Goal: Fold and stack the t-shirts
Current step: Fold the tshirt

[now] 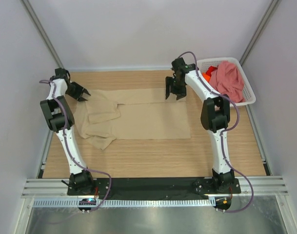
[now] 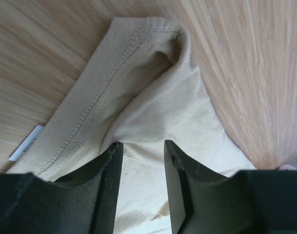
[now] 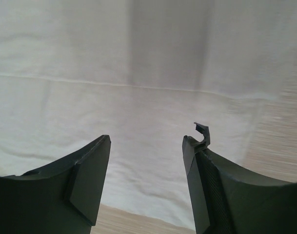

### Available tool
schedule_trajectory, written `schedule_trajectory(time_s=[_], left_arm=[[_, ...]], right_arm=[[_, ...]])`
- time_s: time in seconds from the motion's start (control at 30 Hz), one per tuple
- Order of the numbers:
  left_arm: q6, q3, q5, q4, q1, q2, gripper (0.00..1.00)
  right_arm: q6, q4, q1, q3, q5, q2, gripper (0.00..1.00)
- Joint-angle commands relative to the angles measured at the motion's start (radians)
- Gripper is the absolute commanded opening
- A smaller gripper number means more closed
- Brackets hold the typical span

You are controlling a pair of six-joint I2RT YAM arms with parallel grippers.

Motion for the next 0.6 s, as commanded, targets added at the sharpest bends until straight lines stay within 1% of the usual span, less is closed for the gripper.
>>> schedule_trajectory(time_s=[0.0, 0.07, 0.13, 0.2, 0.23, 0.3, 0.33, 0.37, 0.43, 0.47, 0.5, 0.53, 0.57], left_arm=[[0.046, 0.051, 0.014, -0.008, 0.014, 0.033, 0.43], [0.054, 0.042, 0.036, -0.007, 0.008, 0.001, 0.45], [0.064, 0.014, 0.04, 0.001, 0.002, -0.09, 0.46], [0.072, -0.048, 0.016, 0.021, -0.005, -0.176, 0.5], [0.084, -0.09, -0.001, 0.023, -0.01, -0.263, 0.55], [0.089, -0.14, -0.068, -0.005, -0.022, -0.344, 0.57], [0.087, -0.17, -0.088, -0.008, -0.028, -0.436, 0.59], [0.084, -0.258, -0.108, -0.01, -0.033, -0.481, 0.59], [0.089, -0.359, -0.156, 0.0, -0.056, -0.579, 0.61], [0.092, -0.41, -0.168, 0.0, -0.065, -0.674, 0.61], [0.091, -0.529, -0.173, 0.004, -0.073, -0.716, 0.61], [0.087, -0.593, -0.153, 0.027, -0.074, -0.757, 0.6], [0.083, -0.649, -0.148, 0.03, -0.076, -0.842, 0.6]], right_arm=[[-0.085, -0.051, 0.007, 0.077, 0.177, 0.035, 0.68], [-0.087, -0.072, 0.005, 0.094, 0.19, 0.048, 0.7], [-0.07, -0.108, 0.007, 0.125, 0.213, 0.065, 0.7], [-0.067, -0.169, 0.013, 0.134, 0.24, 0.065, 0.7], [-0.075, -0.178, 0.019, 0.121, 0.278, 0.038, 0.7], [-0.079, -0.192, 0.038, 0.049, 0.305, -0.013, 0.7], [-0.073, -0.194, 0.047, 0.018, 0.315, -0.074, 0.7], [-0.067, -0.192, 0.053, -0.016, 0.314, -0.112, 0.7], [-0.049, -0.186, 0.07, -0.123, 0.291, -0.184, 0.7], [-0.035, -0.179, 0.077, -0.16, 0.271, -0.265, 0.7], [-0.026, -0.174, 0.096, -0.232, 0.263, -0.301, 0.7], [-0.018, -0.166, 0.104, -0.269, 0.256, -0.344, 0.7], [0.005, -0.156, 0.114, -0.304, 0.219, -0.381, 0.7]])
